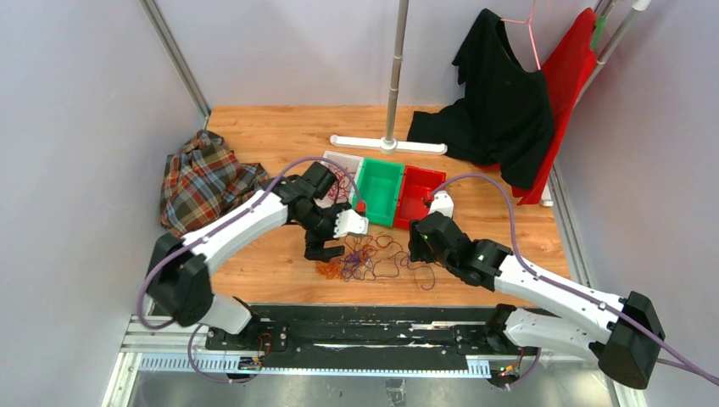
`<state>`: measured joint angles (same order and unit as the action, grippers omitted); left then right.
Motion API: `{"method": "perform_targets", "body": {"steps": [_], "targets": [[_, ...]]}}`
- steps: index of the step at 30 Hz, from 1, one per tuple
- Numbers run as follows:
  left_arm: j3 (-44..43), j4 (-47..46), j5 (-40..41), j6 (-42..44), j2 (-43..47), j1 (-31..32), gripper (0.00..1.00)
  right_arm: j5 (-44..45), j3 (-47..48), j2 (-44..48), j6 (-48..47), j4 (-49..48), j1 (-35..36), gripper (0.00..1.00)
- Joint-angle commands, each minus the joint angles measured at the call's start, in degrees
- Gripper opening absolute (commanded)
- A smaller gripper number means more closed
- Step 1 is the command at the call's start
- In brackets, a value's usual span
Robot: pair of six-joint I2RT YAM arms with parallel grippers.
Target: Untangle the cables
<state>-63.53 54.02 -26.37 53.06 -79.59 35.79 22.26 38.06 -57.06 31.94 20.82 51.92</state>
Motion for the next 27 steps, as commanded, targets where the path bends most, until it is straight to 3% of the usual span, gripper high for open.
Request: {"method": "perform_targets", "body": {"steps": [1, 6, 10, 23, 27], "targets": [[-1.7, -0.8, -0.7, 6.1, -8.3, 0.2, 0.89, -1.7, 0.6, 2.4, -2.7, -0.6, -0.9, 0.57], [-3.7, -0.8, -3.0, 10.5, -14.5, 0.2, 0.85, -1.6, 0.1, 3.9, -3.1, -1.5, -1.3, 0.57], [-4.1, -0.8, -4.4, 11.9, -16.7, 0.2, 0.76, -1.9, 0.1, 4.1, -3.1, -1.7, -2.0, 0.56], [-0.6, -0.8, -6.8, 13.6, -16.9, 0.3, 0.31, -3.0, -0.2, 3.8, -1.2, -1.9, -4.0, 0.50], [-0.1, -0.8, -5.1, 10.8, -13.9, 0.3, 0.09, -3.1, -0.2, 5.1, -2.0, -1.8, -4.2, 0.50]]}}
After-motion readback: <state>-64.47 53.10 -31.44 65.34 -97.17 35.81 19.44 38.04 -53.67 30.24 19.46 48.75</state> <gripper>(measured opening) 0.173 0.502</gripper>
